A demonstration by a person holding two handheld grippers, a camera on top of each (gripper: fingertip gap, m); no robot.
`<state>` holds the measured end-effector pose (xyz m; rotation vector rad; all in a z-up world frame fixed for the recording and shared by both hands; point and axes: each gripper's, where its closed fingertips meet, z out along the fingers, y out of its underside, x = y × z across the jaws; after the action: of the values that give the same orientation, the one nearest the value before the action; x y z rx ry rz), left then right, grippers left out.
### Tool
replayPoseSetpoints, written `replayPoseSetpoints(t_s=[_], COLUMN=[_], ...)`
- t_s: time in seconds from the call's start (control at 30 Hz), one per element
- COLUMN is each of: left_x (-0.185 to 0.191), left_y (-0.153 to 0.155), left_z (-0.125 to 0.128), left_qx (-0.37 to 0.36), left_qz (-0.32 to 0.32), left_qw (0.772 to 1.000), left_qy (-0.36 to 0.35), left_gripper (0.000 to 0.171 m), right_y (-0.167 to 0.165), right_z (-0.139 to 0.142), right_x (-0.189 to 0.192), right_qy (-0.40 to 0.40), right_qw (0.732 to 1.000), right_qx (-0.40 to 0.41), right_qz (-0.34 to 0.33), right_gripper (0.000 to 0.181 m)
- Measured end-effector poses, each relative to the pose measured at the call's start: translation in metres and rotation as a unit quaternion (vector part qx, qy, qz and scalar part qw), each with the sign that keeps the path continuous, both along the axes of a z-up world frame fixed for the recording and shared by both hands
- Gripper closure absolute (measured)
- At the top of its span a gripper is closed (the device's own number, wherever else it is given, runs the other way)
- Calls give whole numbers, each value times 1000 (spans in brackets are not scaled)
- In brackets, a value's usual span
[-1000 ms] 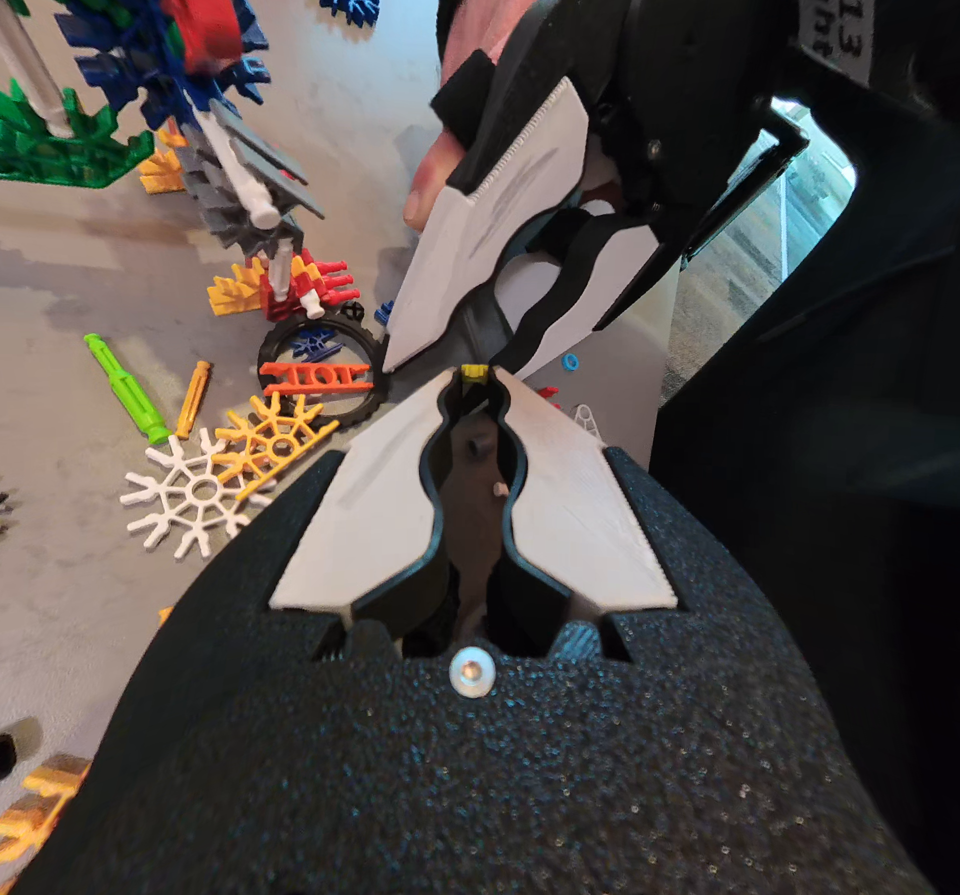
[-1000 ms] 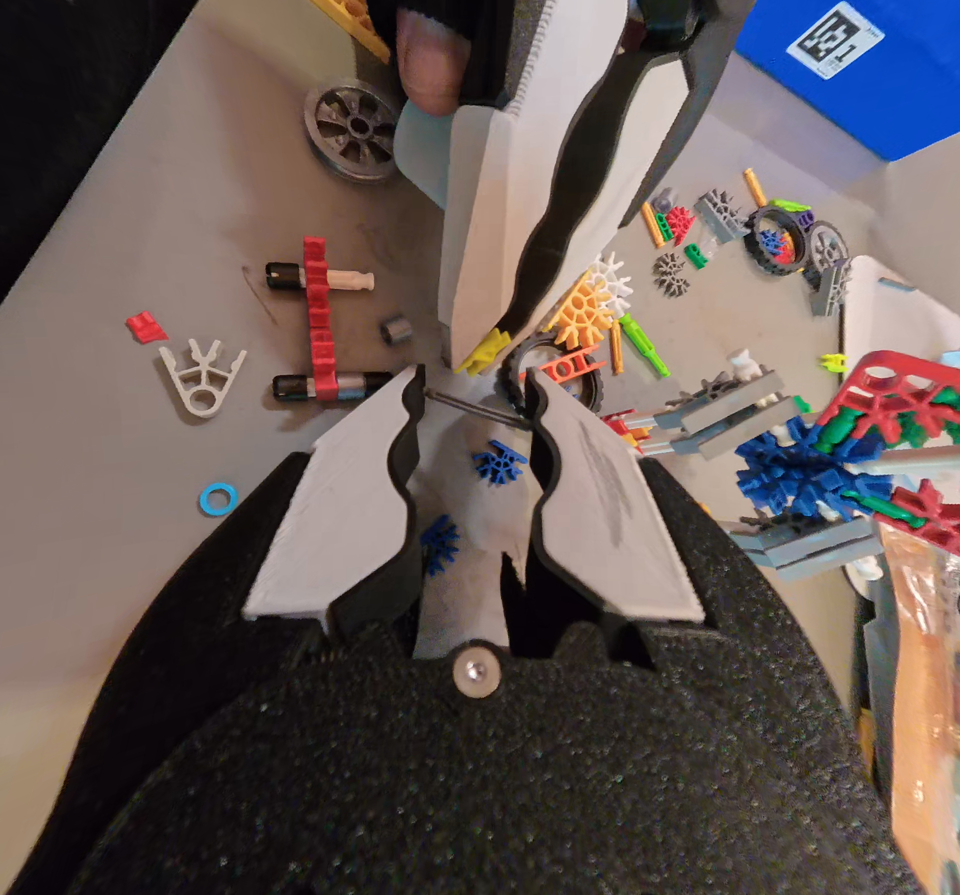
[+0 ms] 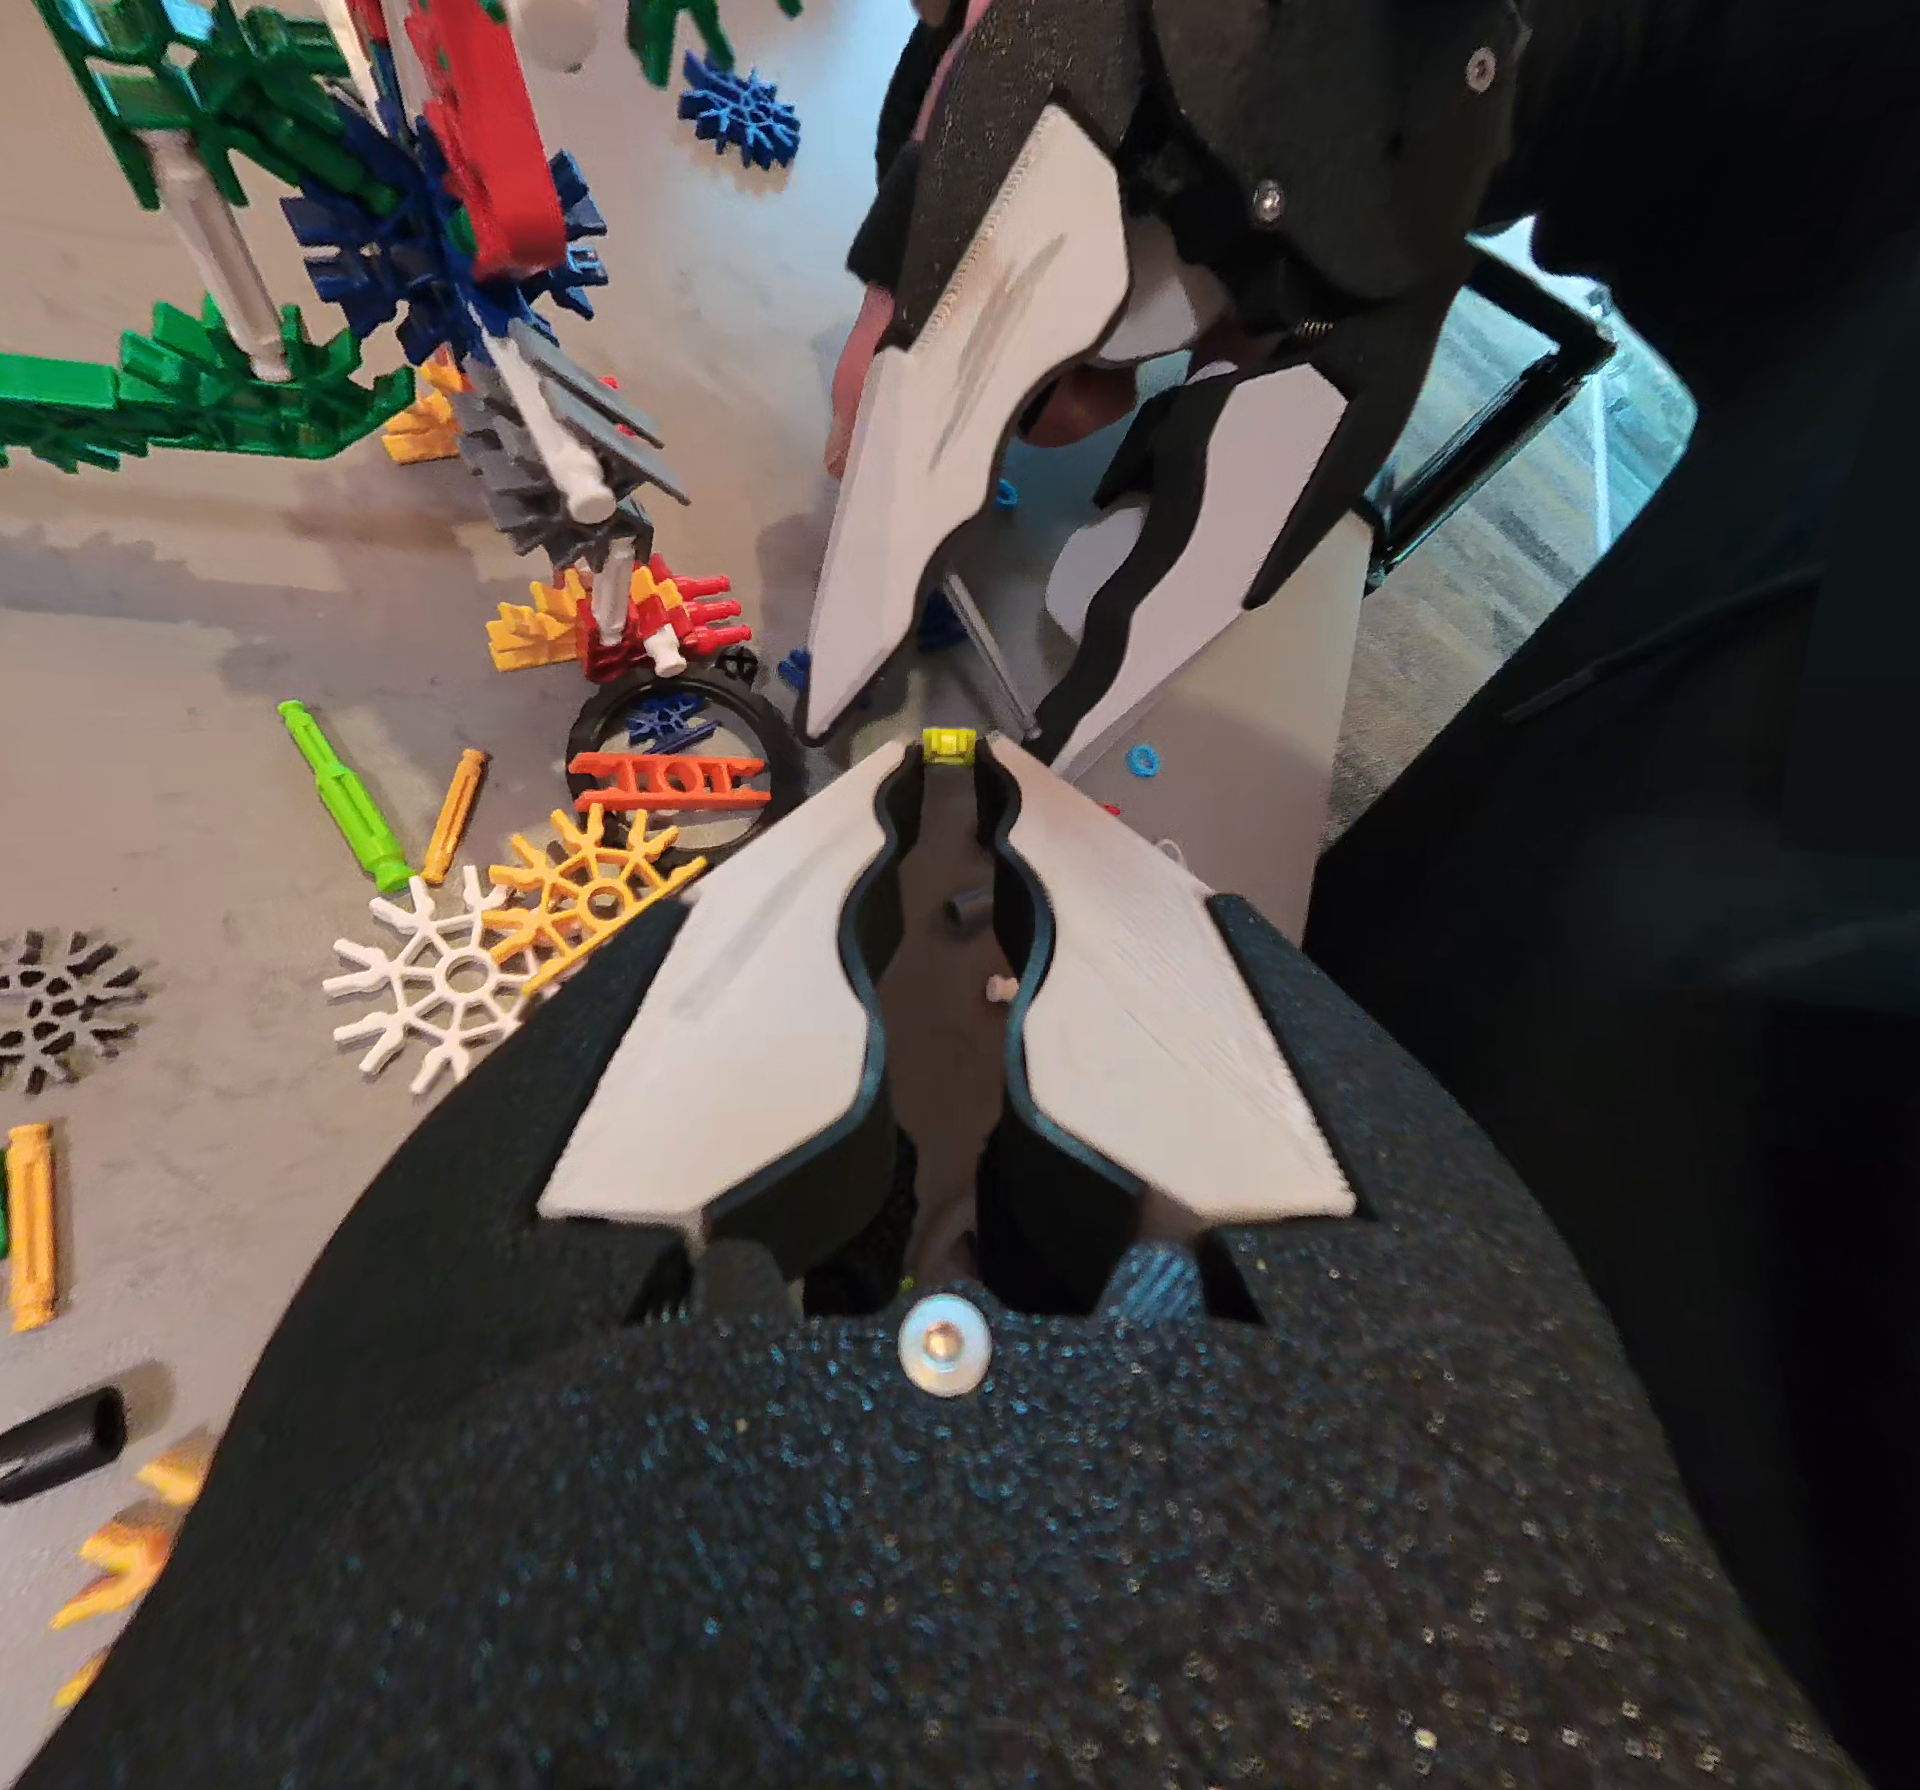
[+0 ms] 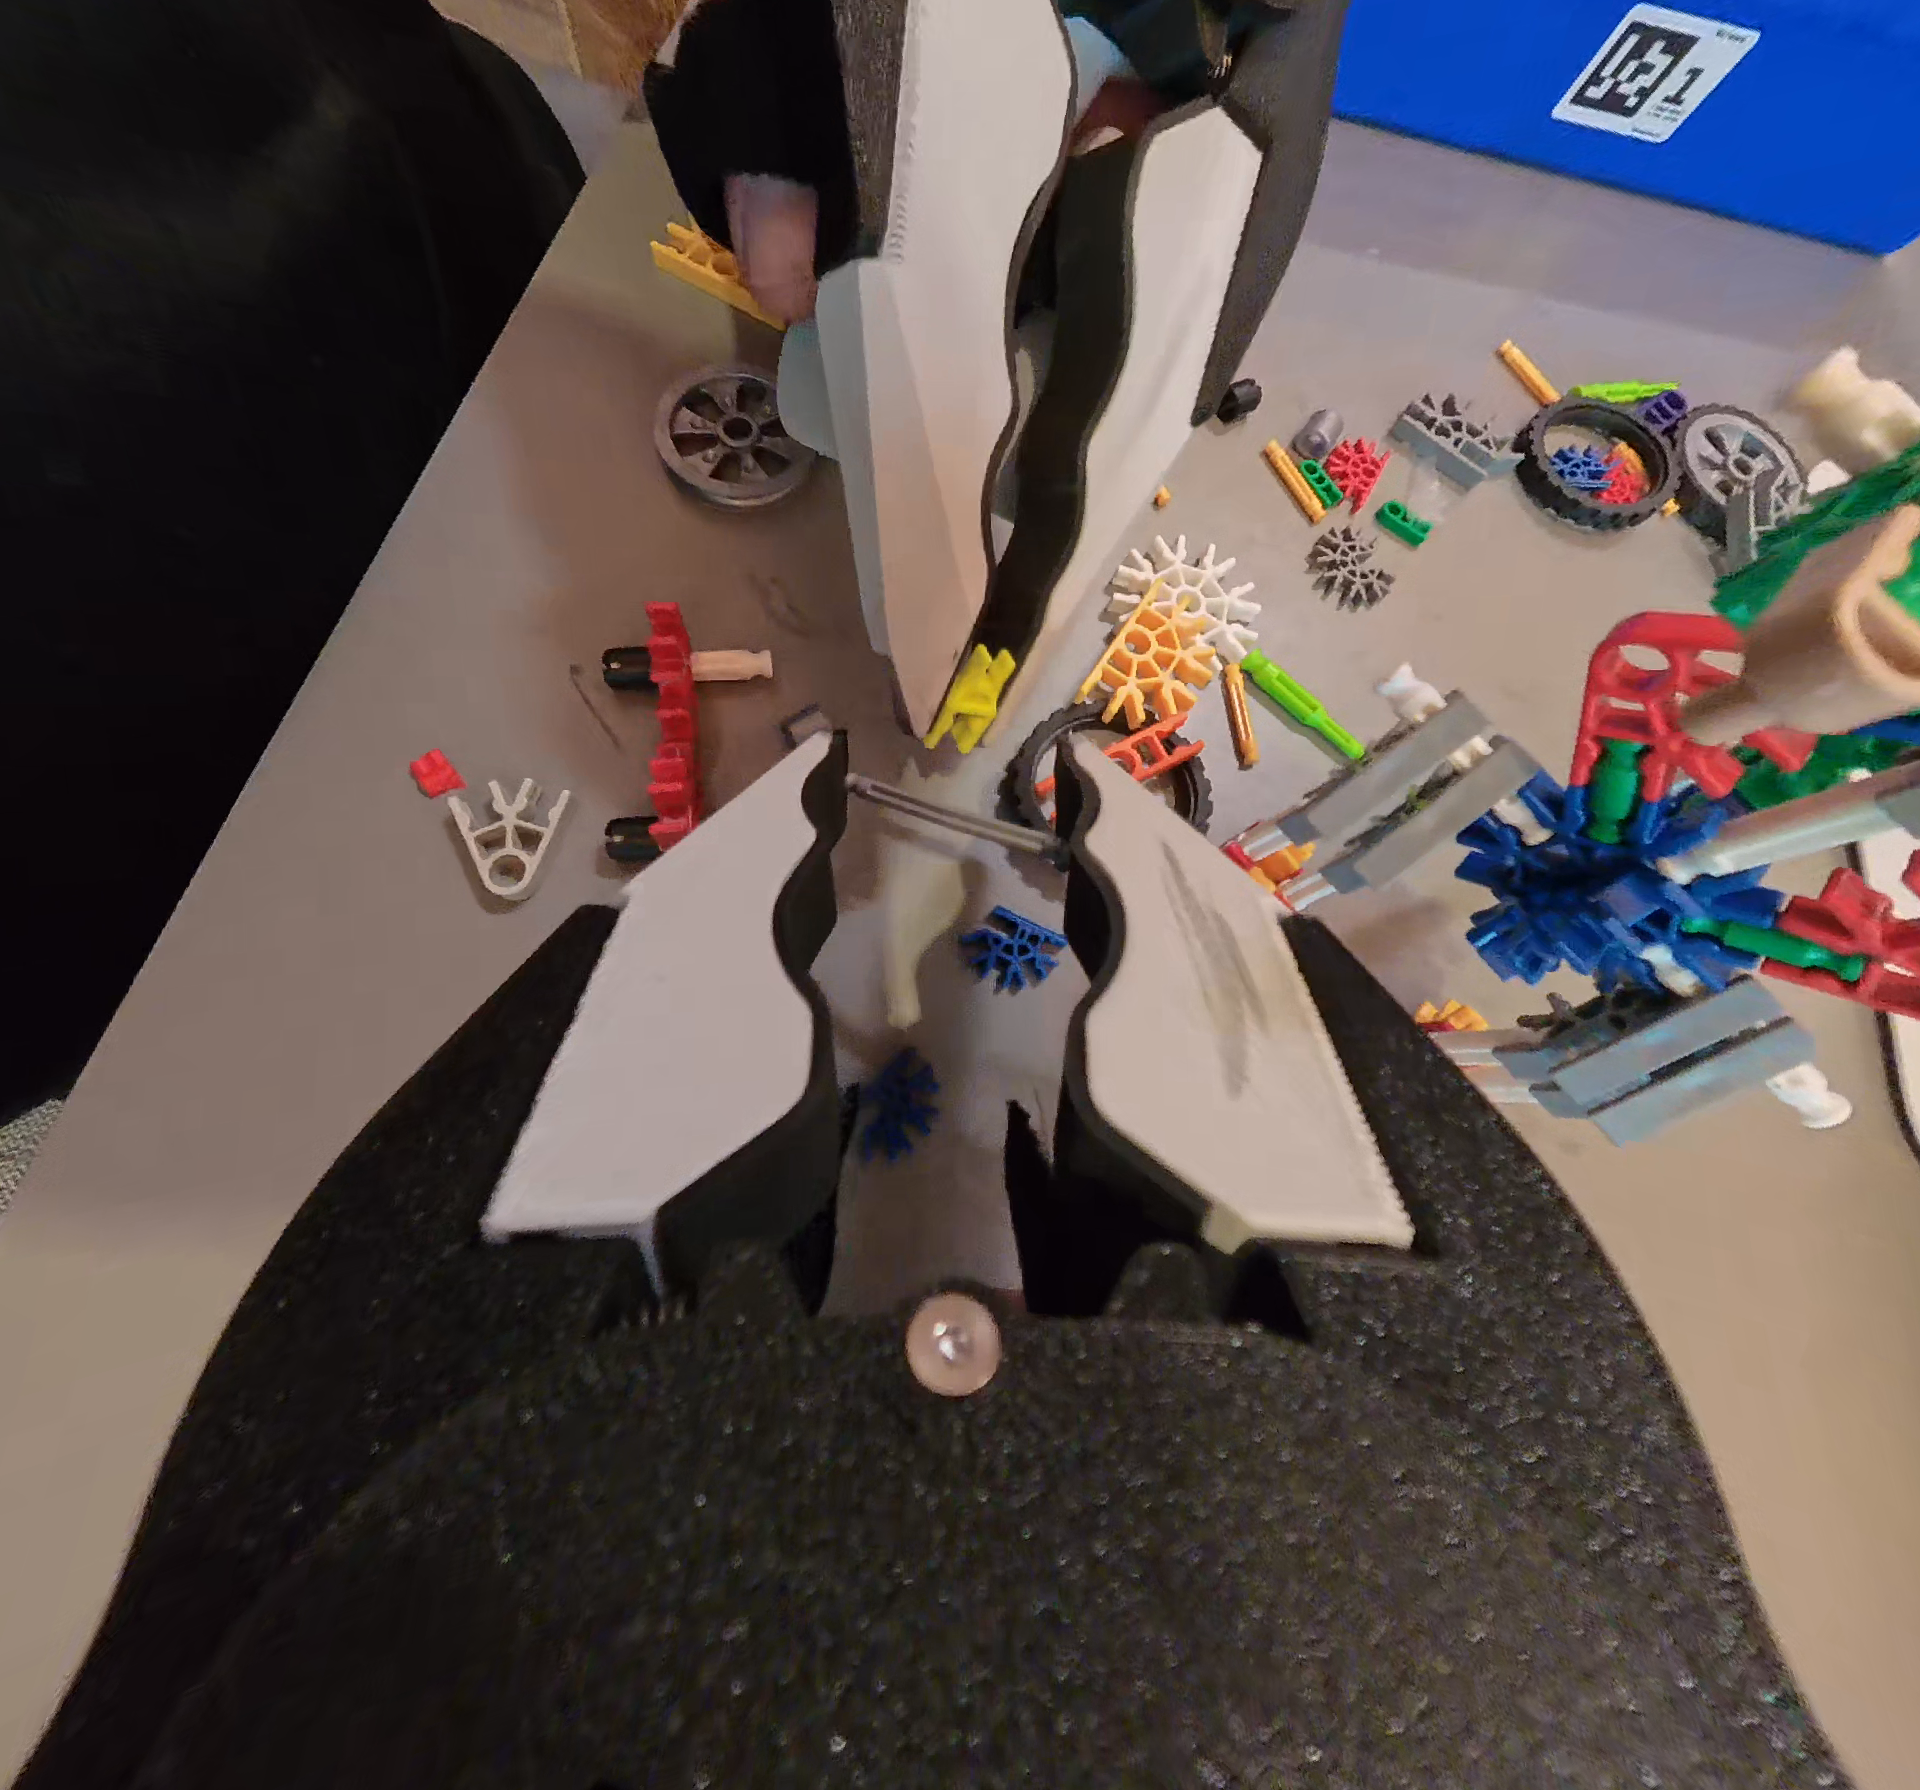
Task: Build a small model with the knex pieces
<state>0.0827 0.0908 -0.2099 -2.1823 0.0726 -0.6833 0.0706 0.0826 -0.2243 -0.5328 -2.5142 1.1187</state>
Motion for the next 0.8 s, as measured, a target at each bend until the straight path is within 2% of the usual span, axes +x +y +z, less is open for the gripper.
replayPoseSetpoints(t_s=[0.1, 0.27, 0.57, 0.8], left_x=[5, 6, 12, 13], left_y=[2, 6, 10, 11], left_z=[7, 12, 3, 5], left_qx=[9, 20, 9, 14], left_qz=[0, 9, 12, 7], left_qw=[999, 996, 998, 999], left_qy=[-45, -82, -61, -47], left_gripper=[164, 164, 161, 170], right_y=[1, -1, -1, 2], right_z=[-5, -4, 1, 4], right_x=[-1, -2, -5, -7], right_qy=[8, 41, 80, 92], right_qw=[1000, 999, 996, 994], right_qx=[16, 36, 51, 55], right_qz=[1, 5, 0, 0], right_gripper=[142, 142, 142, 142])
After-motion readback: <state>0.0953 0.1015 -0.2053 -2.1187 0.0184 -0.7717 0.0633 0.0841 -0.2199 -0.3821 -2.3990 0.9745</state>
